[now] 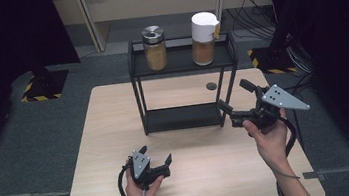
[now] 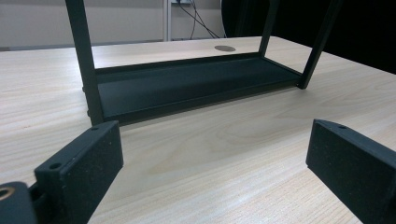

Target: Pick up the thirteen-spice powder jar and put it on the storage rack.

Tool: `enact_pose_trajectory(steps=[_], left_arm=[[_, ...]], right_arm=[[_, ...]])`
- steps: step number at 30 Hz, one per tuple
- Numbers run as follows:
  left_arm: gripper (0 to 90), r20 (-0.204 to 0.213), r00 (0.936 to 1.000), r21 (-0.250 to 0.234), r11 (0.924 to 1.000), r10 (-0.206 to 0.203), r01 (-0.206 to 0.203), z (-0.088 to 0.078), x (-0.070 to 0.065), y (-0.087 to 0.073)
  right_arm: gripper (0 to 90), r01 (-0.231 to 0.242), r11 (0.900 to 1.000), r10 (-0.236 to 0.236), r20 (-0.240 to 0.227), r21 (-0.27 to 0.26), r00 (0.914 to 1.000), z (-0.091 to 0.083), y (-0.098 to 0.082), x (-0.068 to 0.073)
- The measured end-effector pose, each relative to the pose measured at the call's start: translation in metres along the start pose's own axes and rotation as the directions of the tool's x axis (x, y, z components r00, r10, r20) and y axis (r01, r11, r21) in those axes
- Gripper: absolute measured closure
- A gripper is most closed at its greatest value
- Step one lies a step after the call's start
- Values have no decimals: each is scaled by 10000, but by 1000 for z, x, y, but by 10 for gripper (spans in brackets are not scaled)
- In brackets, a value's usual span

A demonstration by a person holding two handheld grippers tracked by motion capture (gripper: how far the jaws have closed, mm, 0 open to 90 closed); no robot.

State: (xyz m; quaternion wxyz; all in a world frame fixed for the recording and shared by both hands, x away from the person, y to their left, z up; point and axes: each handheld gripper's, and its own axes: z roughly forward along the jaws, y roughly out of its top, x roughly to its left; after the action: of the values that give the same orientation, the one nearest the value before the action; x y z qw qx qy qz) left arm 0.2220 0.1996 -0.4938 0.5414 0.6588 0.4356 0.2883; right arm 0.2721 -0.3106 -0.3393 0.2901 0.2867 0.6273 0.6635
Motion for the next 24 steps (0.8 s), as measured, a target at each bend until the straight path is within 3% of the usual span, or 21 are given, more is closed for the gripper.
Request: enact_pose_trajectory(steps=[24], left_arm=[[30,-33,10000,2,10000,2,-2,0,0,0]], right_arm=[[12,-321,9956,314,91,876,9995,-23,-54,-7]])
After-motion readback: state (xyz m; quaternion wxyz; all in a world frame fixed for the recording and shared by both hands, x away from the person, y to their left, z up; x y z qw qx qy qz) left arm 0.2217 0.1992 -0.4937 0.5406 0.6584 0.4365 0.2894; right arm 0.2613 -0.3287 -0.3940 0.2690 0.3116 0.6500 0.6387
